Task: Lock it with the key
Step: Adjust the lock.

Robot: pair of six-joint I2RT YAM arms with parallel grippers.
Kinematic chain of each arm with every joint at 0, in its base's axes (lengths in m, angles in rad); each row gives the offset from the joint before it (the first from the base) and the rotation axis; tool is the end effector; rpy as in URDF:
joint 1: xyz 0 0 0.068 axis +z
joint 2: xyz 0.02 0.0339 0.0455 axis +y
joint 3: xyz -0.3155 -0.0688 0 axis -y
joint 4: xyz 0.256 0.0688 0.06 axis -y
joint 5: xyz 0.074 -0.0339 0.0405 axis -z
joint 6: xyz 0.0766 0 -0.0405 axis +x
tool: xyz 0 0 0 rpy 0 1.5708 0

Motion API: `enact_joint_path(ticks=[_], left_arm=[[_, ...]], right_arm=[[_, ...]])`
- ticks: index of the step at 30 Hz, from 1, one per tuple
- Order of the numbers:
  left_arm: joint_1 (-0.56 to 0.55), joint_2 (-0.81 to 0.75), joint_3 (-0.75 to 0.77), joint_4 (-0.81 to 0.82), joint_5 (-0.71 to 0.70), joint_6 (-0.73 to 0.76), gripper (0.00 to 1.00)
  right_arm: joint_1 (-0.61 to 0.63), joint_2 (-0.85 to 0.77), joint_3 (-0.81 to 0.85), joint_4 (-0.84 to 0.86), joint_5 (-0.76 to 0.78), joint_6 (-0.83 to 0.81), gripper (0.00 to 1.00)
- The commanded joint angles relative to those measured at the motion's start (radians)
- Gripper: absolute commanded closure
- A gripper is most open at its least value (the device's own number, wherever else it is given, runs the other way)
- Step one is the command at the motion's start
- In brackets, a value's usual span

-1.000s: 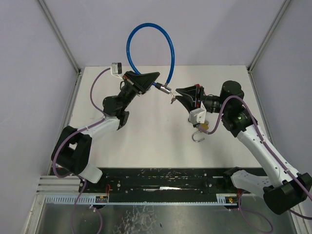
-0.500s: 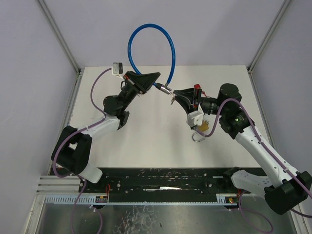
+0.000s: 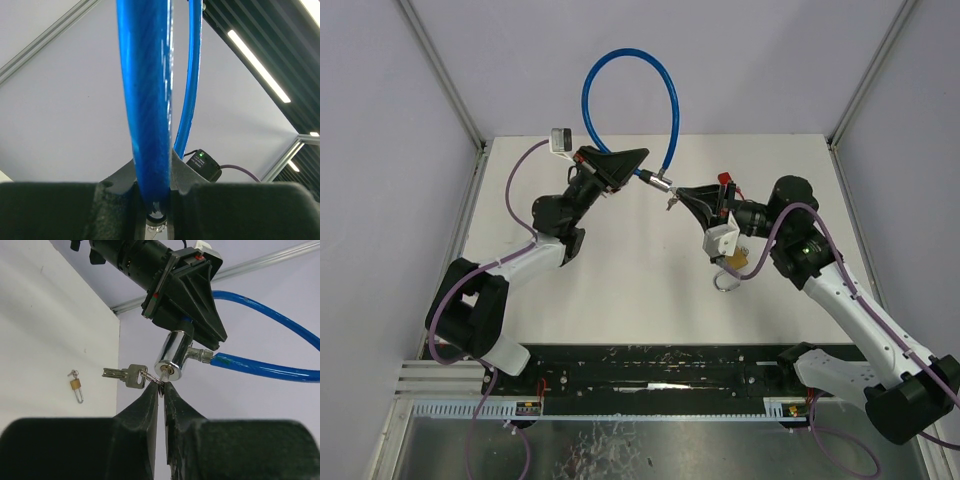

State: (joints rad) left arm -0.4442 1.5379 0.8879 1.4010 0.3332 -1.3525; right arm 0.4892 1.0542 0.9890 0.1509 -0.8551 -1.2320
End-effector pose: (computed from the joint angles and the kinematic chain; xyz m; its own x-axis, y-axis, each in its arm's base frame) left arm 0.3114 -0.1759 0.4216 -0.4738 -0.7962 -0.3762 0.7362 -0.1237 -0.6653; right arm 0.1912 0.1673 0.4417 0.9419 -0.1997 -0.2702 -0.2518 0.1130 -0.9612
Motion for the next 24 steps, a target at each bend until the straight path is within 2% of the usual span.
enact_joint_path(ticks=[1,9,16,21,24], left_arm=[[-0.002,-0.013,0.034,0.129,0.022,0.026,1.00],[-0.002,-0.017,0.036,0.188,0.067,0.050,1.00],[-0.002,-0.035,0.033,0.196,0.089,0.082,1.00],[-0.002,-0.042,0.027,0.196,0.091,0.093,1.00],[-0.003,-0.045,0.023,0.197,0.086,0.095,1.00]], right_arm=[[0.010,-0.024,0.009,0.126,0.019,0.206,0.88],[0.011,-0.015,0.044,0.200,0.072,0.641,0.94],[0.010,-0.009,0.052,0.242,0.120,0.934,0.96],[0.011,-0.016,0.035,0.261,0.118,0.999,0.95],[0.010,-0.025,0.023,0.261,0.105,0.962,0.89]])
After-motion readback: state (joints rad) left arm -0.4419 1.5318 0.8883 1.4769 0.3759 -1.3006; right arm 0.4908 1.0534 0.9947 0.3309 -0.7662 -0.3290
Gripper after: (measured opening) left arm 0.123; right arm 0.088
